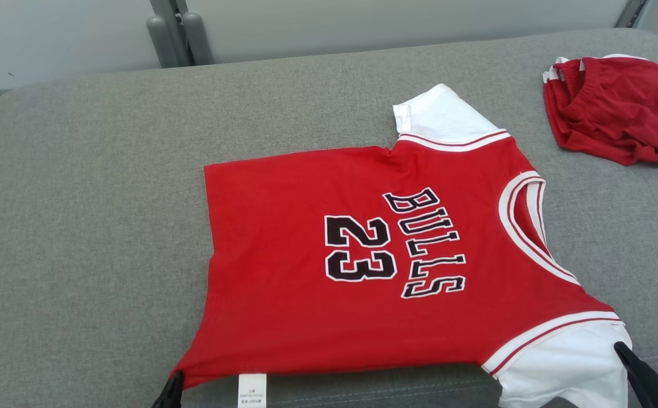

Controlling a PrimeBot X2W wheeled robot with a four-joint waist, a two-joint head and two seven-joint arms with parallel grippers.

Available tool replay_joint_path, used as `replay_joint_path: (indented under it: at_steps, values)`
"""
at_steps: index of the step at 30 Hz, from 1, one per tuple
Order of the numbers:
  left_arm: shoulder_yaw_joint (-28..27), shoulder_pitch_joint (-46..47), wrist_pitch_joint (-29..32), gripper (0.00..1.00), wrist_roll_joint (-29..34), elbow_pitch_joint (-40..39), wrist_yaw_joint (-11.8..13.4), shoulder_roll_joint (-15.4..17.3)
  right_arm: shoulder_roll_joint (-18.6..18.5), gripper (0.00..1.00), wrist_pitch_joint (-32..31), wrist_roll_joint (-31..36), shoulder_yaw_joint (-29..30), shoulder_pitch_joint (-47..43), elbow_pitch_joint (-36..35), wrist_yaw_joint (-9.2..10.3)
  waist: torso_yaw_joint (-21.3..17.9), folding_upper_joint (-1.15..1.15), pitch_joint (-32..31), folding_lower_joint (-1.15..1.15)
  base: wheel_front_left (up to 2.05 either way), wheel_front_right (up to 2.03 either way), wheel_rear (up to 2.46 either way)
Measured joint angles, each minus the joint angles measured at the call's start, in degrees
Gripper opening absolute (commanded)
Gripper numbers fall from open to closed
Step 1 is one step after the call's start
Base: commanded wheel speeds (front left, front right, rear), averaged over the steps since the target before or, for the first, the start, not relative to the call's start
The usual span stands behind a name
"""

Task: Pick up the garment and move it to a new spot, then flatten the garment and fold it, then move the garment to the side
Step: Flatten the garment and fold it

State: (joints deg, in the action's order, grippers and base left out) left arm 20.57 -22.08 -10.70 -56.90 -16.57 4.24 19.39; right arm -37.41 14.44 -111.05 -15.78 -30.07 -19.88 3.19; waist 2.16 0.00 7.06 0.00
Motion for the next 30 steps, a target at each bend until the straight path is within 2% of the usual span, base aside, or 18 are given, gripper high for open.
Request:
replay_joint_path:
  at_steps: [11,16,22,30]
  values:
    - [-1.34,0.51,-0.19,0.0,-0.05,0.31,0.15,-0.04,-1.04,0.0,0.0,0.36,1.92,2.05,-5.22,0.57,-0.55,0.0,1.9,0.0,0.0,0.0,0.0]
    - [-0.53,5.28,1.27,0.0,0.26,-0.54,0.04,0.65,-2.4,0.0,-0.01,1.54,2.64,7.72,-6.78,2.33,-1.05,0.0,3.74,0.0,0.0,0.0,0.0]
    - [1.49,11.26,3.61,0.0,1.27,-0.73,-0.68,0.93,-3.05,0.0,-0.01,1.69,3.63,12.69,-7.16,3.05,-1.34,0.0,6.11,0.0,0.0,0.0,0.0]
    - [1.19,19.96,5.2,0.0,2.31,0.89,-0.69,0.85,-2.31,0.0,-0.02,1.68,2.32,19.52,-4.8,3.97,-1.48,0.0,10.08,0.0,0.0,0.0,0.0]
